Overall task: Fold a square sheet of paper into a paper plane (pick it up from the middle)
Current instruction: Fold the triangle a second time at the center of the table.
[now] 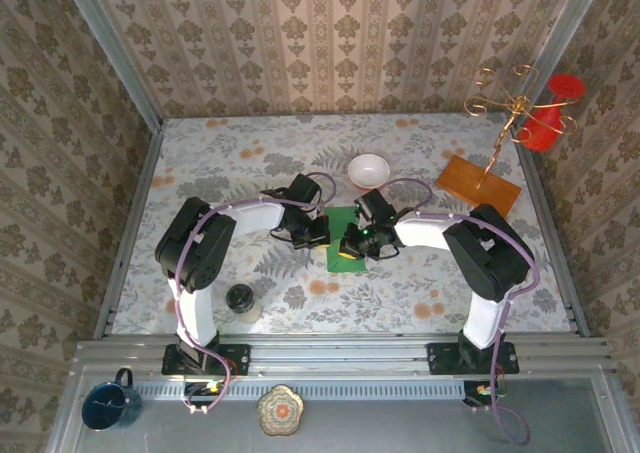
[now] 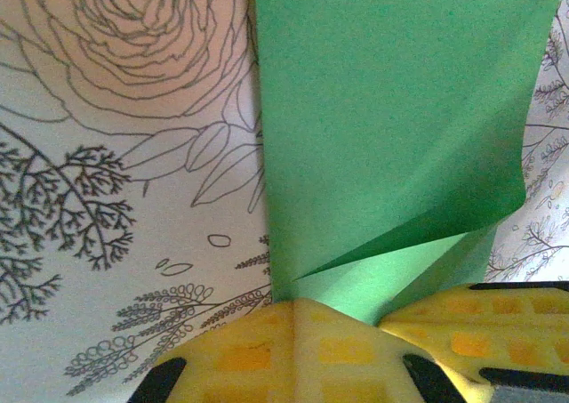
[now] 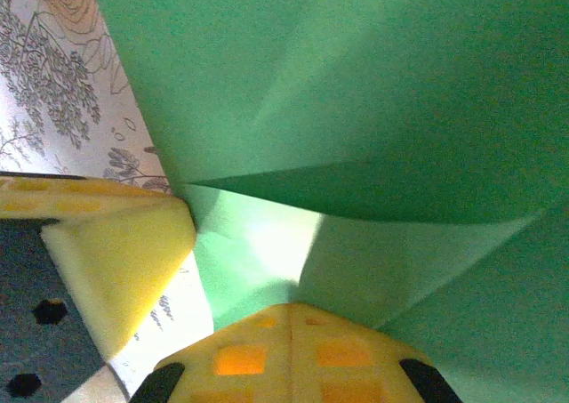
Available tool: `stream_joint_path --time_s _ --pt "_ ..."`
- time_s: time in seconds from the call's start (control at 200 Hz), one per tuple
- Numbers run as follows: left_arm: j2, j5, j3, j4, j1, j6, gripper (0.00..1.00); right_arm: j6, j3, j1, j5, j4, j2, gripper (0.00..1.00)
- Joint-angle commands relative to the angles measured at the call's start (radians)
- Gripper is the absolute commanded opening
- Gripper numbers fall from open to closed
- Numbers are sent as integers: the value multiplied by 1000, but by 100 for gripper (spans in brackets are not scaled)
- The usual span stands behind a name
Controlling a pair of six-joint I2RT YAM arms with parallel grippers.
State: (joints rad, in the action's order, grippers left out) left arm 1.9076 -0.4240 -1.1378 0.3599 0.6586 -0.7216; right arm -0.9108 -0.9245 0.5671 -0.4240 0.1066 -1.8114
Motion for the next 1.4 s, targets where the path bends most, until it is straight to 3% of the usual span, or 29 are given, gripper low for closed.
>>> stream_joint_path --time_s 0.0,0.26,0.43,0.67,1.005,1.396 --pt "60 65 27 54 -10 13 0 13 50 2 67 127 52 6" --pt "51 51 26 45 -11 19 0 9 80 -1 67 -17 166 7" --pt "52 42 17 44 -9 17 0 3 36 -9 41 -95 110 8" --pt "52 36 5 45 -7 19 0 28 -15 -10 29 -74 12 7" --pt "23 29 -15 58 -7 31 0 49 75 -21 72 -35 -8 6" --pt "-164 -2 35 4 45 15 2 46 104 -24 72 -31 -59 6"
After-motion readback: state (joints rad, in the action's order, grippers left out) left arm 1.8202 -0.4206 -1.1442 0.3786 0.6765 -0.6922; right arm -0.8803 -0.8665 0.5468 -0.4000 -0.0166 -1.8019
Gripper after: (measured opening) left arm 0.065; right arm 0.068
